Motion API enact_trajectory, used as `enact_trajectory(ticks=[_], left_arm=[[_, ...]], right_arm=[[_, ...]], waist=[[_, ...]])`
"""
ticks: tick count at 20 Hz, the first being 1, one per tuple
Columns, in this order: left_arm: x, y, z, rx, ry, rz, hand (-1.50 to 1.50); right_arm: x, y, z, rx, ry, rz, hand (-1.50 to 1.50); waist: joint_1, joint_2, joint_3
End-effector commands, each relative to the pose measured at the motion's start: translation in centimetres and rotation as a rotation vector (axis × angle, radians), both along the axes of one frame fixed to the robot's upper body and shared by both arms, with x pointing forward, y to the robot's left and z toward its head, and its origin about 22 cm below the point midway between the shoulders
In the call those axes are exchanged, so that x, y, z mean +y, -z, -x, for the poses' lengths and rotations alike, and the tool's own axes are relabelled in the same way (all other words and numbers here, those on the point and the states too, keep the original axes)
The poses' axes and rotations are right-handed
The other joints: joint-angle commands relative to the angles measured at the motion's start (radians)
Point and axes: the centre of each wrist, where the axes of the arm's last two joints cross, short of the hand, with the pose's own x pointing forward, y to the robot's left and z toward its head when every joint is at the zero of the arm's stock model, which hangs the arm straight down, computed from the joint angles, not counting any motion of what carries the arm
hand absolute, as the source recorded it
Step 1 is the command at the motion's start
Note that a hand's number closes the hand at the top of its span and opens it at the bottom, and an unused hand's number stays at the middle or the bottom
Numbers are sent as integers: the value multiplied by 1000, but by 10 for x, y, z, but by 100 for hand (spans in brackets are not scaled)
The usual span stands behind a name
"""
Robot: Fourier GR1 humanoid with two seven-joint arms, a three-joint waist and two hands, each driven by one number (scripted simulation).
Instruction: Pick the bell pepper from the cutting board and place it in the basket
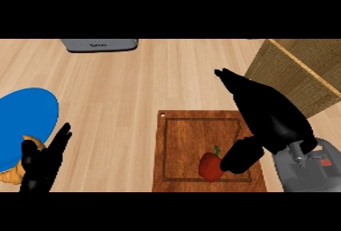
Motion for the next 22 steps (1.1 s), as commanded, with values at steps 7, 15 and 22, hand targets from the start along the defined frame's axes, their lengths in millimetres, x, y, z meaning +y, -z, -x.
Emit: enact_trajectory(ticks=[7,15,22], left_arm=[[-10,22,12,122,-8,44,0],[-9,23,14,115,14,55,0],[-19,32,7,120,19,34,0]], right_arm=[[3,37,12,160,195,196,-150],[11,60,32,159,223,154,-150],[8,73,40,147,223,168,-150]], waist=[[13,17,-13],[26,19,-12],[18,22,-12]])
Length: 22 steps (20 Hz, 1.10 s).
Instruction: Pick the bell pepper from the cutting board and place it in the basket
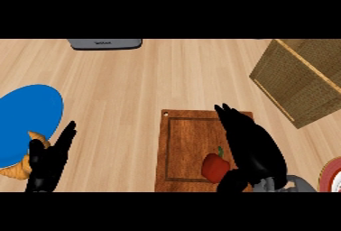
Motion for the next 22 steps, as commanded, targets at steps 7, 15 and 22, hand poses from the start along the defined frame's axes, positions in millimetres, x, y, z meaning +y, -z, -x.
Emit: enact_trajectory(ticks=[7,15,22], left_arm=[[-6,23,9,144,2,53,0],[1,23,22,156,3,60,0],[-13,21,7,136,-1,48,0]], right_arm=[[17,34,20,45,157,63,-150],[6,57,9,98,153,113,-150],[20,63,8,180,174,164,-150]], waist=[[3,13,-18],[15,14,-17],[12,15,-18]])
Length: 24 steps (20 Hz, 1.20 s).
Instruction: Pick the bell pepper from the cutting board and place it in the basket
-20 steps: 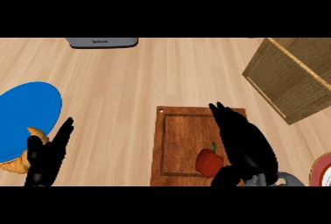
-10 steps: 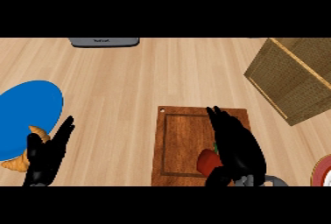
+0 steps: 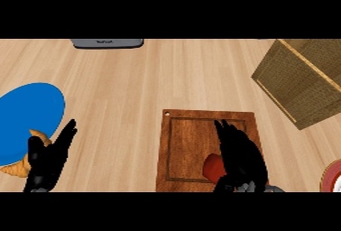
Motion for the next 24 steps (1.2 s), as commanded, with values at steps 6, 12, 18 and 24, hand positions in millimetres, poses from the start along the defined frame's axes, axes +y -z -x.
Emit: enact_trajectory(ticks=[6,12,18,24], left_arm=[[0,21,9,122,-11,50,0],[-3,38,22,128,-13,30,0],[-8,9,7,136,9,52,0],[-6,14,0,121,1,38,0]], right_arm=[[17,20,-7,61,103,84,-150],[15,18,2,63,92,78,-150],[16,25,4,28,17,131,150],[16,42,-10,0,-28,206,150]], waist=[[8,11,-16],[2,10,-16],[8,8,-15],[8,11,-15]])
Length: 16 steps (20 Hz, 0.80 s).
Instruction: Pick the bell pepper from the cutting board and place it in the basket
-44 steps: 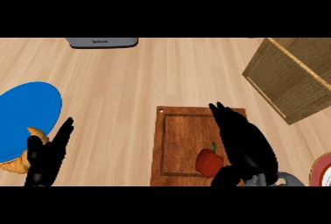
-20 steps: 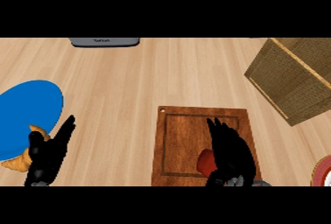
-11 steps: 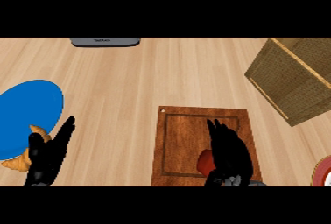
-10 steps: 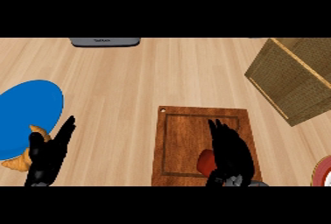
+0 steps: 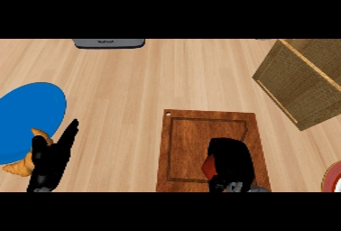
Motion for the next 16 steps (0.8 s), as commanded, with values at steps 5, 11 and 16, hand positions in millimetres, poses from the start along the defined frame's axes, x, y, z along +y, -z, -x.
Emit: enact_trajectory(ticks=[5,11,16], left_arm=[[-8,22,6,141,-10,40,0],[1,27,27,154,-24,36,0],[4,25,23,139,-59,40,0]], right_arm=[[0,0,-3,-11,6,75,150],[-26,-8,63,-41,-581,1,150],[-64,-47,92,-238,-725,-139,150]], waist=[[-4,12,-17],[-18,-1,-15],[-54,1,-14]])
